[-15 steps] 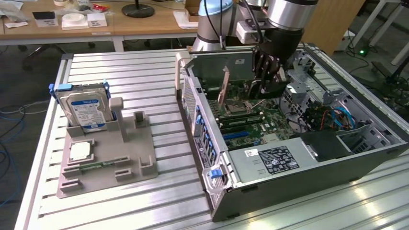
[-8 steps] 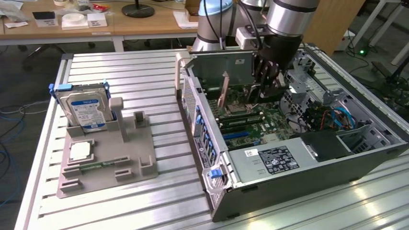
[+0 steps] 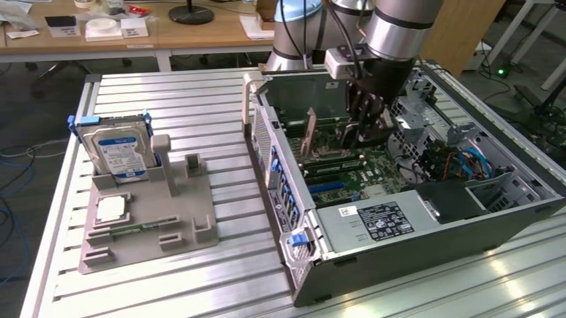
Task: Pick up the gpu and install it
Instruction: 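Insert the gpu into the slot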
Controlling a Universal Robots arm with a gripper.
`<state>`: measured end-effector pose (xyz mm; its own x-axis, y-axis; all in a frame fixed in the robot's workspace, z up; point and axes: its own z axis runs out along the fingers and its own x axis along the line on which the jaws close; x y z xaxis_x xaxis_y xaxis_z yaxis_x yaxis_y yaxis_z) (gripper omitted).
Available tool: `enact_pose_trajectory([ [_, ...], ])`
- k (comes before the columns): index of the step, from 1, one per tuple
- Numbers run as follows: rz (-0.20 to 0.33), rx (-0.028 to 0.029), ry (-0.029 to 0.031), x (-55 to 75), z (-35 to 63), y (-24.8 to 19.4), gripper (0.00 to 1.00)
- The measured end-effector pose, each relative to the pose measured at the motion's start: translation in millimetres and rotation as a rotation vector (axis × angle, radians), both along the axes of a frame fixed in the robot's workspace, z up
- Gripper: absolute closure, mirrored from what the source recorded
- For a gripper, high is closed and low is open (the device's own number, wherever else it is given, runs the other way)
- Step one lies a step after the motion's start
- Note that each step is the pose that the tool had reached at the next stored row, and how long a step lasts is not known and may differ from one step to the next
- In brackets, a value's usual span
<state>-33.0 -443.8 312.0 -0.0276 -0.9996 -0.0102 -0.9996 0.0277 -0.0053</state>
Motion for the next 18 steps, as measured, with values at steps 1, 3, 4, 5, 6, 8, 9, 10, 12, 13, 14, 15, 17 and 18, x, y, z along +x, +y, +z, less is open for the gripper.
enact_pose_trajectory([
  [1,0.007,0.0005,0.0001,0.0,-1.2,0.0,0.72],
  [3,0.014,0.0016,0.0,0.0,-3.5,0.0,0.72],
  [4,0.014,0.0017,0.0,0.0,-4.6,0.0,0.72],
  [5,0.014,0.0017,0.0001,0.0,-5.8,0.0,0.72],
  [6,0.014,0.0017,0.0,-0.1,-6.9,0.0,0.72],
  [8,0.014,0.0016,0.0001,-1.3,-8.9,0.0,0.72],
  [9,0.014,0.0017,0.0,-2.3,-9.9,0.0,0.72],
  [10,0.014,0.0016,0.0001,-2.9,-10.9,-0.1,0.72],
  [12,0.014,0.0014,0.0003,-3.1,-13.0,-1.2,0.72],
  [13,0.014,0.0015,0.0002,-3.2,-14.1,-2.0,0.72],
  [14,0.014,0.0017,0.0002,-3.3,-15.3,-2.4,0.72],
  [15,0.014,0.0018,0.0002,-3.4,-16.5,-2.6,0.72],
  [17,0.014,0.0016,0.0002,-5.3,-18.7,-2.6,0.72],
  [18,0.014,0.0016,0.0002,-6.9,-19.5,-2.6,0.72],
])
